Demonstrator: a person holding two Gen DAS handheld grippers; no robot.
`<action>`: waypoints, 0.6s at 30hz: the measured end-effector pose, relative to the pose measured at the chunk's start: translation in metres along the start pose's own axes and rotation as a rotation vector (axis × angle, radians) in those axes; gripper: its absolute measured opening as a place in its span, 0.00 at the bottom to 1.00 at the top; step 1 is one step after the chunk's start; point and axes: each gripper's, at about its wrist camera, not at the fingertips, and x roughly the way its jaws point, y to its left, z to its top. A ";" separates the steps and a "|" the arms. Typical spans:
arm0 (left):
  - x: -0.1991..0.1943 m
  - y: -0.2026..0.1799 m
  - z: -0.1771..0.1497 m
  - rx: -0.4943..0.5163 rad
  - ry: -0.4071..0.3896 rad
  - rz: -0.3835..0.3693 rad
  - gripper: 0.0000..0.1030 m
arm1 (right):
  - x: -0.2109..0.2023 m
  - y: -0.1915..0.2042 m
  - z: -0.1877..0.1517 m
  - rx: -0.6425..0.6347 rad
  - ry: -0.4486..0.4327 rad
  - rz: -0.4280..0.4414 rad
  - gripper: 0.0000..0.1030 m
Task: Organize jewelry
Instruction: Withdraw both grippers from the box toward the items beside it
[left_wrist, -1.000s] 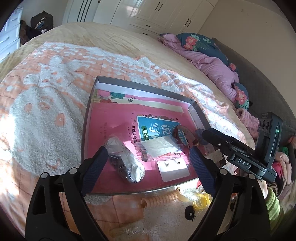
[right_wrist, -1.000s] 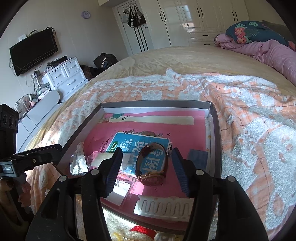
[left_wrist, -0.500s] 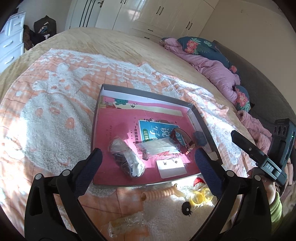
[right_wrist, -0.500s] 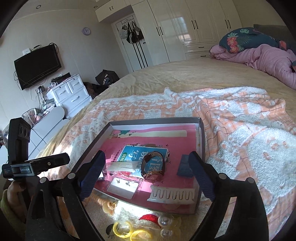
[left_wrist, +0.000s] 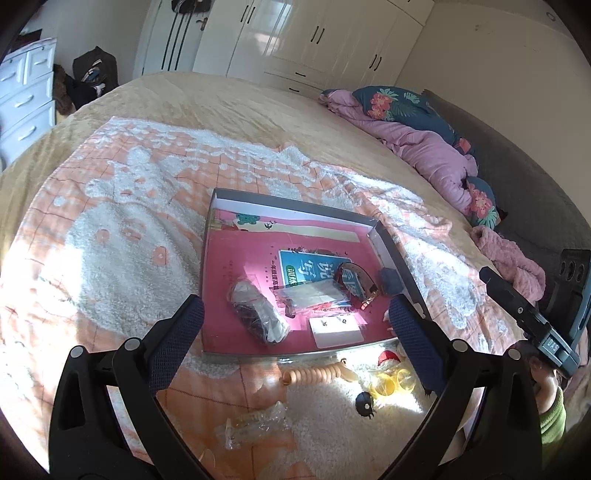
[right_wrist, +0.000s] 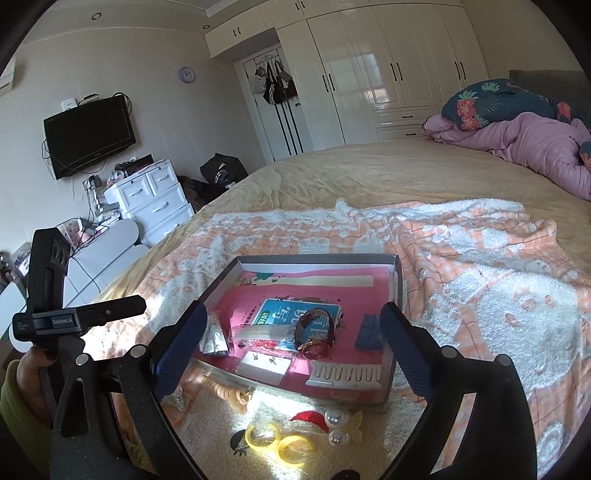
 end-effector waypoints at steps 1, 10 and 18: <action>-0.002 0.000 0.000 0.001 -0.004 0.000 0.91 | -0.002 0.001 -0.001 -0.002 0.000 0.002 0.91; -0.016 -0.001 -0.012 0.016 -0.011 0.023 0.91 | -0.018 0.012 -0.011 -0.036 -0.004 -0.003 0.93; -0.023 -0.003 -0.026 0.027 -0.005 0.048 0.91 | -0.026 0.021 -0.023 -0.054 0.015 0.003 0.94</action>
